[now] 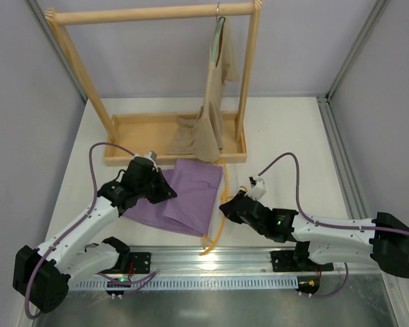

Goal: Place the trousers on the hanger
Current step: Place trousers on hanger

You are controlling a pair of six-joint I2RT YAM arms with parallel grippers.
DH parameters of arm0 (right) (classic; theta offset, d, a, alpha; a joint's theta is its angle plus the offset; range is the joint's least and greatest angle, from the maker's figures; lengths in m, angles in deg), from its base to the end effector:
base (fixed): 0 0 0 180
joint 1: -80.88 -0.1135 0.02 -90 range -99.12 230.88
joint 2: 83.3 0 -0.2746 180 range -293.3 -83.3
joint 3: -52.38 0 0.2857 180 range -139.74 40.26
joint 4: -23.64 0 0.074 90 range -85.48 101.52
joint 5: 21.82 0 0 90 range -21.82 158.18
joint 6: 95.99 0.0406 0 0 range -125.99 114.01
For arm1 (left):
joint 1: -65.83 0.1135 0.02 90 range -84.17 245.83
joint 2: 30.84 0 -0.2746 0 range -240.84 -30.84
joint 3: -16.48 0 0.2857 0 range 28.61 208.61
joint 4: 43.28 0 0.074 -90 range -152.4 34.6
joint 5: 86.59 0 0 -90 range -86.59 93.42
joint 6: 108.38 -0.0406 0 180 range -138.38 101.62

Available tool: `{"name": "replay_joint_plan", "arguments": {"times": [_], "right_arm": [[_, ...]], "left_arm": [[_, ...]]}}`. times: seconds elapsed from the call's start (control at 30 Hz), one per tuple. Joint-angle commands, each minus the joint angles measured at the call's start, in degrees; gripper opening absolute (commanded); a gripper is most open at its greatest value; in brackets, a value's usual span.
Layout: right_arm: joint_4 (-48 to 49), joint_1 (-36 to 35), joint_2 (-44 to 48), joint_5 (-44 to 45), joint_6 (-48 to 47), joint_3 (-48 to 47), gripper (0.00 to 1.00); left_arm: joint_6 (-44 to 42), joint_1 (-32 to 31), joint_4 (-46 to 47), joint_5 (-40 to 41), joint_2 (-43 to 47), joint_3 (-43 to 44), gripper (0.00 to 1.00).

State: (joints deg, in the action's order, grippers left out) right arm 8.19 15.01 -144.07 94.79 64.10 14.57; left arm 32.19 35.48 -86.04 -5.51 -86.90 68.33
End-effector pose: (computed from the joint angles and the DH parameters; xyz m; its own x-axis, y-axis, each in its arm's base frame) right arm 0.1128 0.2074 0.1732 -0.7188 0.4517 -0.5285 0.0098 0.7667 0.6420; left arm 0.1948 -0.1214 0.2369 -0.8567 -0.3826 -0.3459 -0.1122 0.7928 -0.5991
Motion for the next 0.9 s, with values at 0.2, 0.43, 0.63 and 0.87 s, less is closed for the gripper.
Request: {"name": "replay_joint_plan", "arguments": {"times": [0.2,0.43,0.63,0.87], "right_arm": [[-4.57,0.04,2.85,2.22,7.95,5.91,0.04],[-27.31,0.47,13.63,7.39,18.4,5.66,0.04],[-46.15,0.48,26.21,11.79,20.98,2.75,0.04],[-32.47,0.56,27.12,11.54,6.49,3.37,0.04]], "left_arm": [[0.06,1.52,-4.61,4.01,1.73,1.42,0.0],[6.72,1.7,8.37,-5.65,2.0,-7.35,0.01],[12.0,-6.19,16.21,-2.15,-2.12,-7.82,0.01],[14.91,-14.3,20.09,1.63,-8.72,-2.56,0.0]]}}
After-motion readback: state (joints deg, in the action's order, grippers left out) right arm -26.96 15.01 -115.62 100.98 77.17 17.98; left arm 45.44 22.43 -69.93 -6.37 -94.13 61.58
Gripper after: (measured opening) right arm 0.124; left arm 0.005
